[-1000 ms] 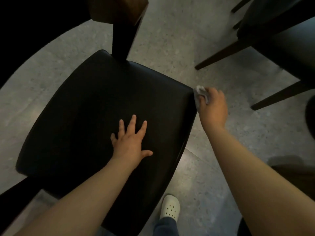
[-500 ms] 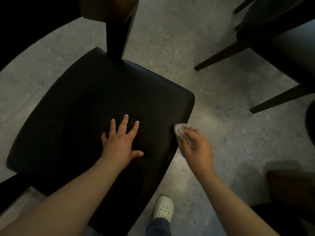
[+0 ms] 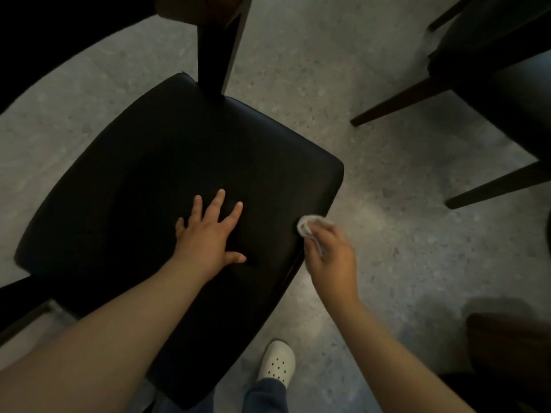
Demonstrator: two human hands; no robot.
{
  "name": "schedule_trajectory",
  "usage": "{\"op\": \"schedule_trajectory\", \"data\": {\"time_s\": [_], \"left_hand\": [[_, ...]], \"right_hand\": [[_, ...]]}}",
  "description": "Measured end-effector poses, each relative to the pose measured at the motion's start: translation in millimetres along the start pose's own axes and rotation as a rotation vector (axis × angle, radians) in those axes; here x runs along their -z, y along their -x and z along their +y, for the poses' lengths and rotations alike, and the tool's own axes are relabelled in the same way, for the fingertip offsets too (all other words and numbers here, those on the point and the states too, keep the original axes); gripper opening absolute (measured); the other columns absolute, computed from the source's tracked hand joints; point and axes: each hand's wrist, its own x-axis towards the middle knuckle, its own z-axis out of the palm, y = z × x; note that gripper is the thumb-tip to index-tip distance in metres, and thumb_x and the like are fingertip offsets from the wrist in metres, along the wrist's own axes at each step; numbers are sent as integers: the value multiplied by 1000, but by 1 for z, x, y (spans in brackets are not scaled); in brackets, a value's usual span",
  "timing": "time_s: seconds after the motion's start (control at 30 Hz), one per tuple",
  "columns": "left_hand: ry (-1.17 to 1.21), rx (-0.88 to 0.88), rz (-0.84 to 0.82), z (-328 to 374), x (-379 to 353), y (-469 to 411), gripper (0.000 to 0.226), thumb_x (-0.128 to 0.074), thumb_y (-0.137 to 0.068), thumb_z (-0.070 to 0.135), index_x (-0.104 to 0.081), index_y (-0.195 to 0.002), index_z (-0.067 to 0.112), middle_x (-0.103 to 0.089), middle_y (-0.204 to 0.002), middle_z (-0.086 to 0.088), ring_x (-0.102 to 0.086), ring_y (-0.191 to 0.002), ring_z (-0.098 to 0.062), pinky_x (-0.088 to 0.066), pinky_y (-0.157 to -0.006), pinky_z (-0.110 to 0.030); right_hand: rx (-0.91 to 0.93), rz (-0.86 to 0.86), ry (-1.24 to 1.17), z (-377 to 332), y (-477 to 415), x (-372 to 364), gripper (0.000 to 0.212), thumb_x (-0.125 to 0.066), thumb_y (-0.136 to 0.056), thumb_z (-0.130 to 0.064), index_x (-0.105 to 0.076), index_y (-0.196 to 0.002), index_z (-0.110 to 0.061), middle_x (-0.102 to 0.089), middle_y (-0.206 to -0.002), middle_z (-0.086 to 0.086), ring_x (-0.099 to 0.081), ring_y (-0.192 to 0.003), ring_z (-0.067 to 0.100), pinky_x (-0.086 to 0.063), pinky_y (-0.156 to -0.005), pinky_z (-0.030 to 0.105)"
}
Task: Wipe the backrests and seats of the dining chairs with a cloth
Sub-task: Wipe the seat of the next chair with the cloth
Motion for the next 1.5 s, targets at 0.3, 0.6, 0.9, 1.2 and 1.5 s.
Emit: {"op": "schedule_trajectory", "data": {"time_s": [0.3, 0.6, 0.9, 1.2, 1.5], "left_hand": [[-7, 0, -5, 1, 2, 2, 107, -70, -76, 57, 8, -149, 46, 25, -158, 6, 17, -146, -33, -13, -116, -61], [-14, 12, 47, 0, -7, -2, 109, -71, -74, 59, 8, -148, 47, 25, -157, 7, 17, -146, -33, -14, -115, -61], [-28, -8, 63, -1, -8, -2, 109, -70, -75, 60, 9, -149, 45, 24, -158, 5, 16, -146, -34, -14, -114, -62], [-17, -25, 84, -4, -11, -5, 109, -69, -73, 62, 7, -149, 46, 23, -158, 6, 15, -146, -35, -15, -113, -63], [19, -10, 72, -1, -7, 0, 109, -72, -73, 58, 5, -150, 44, 20, -159, 5, 13, -146, -34, -15, -115, -62]], "right_hand": [[-66, 110, 75, -13, -71, 12, 33, -56, -96, -23, -62, -127, -16, -58, -127, -1, -54, -113, 10, -37, -95, 16], [-34, 21, -46, -4, 15, -1, 29, -62, -93, -19, -66, -121, -19, -64, -118, -5, -57, -107, 2, -48, -96, 19], [-154, 108, -42, -5, -23, 0, 35, -58, -95, -16, -59, -131, -15, -60, -132, 3, -55, -123, 15, -40, -109, 30], [-84, 31, -40, -4, 68, -2, 31, -60, -93, -20, -64, -123, -20, -68, -119, -3, -63, -109, 10, -53, -94, 39], [-90, 29, 70, -17, 34, -18, 39, -51, -99, -21, -52, -138, -22, -55, -139, -5, -52, -124, 15, -43, -105, 32]]}}
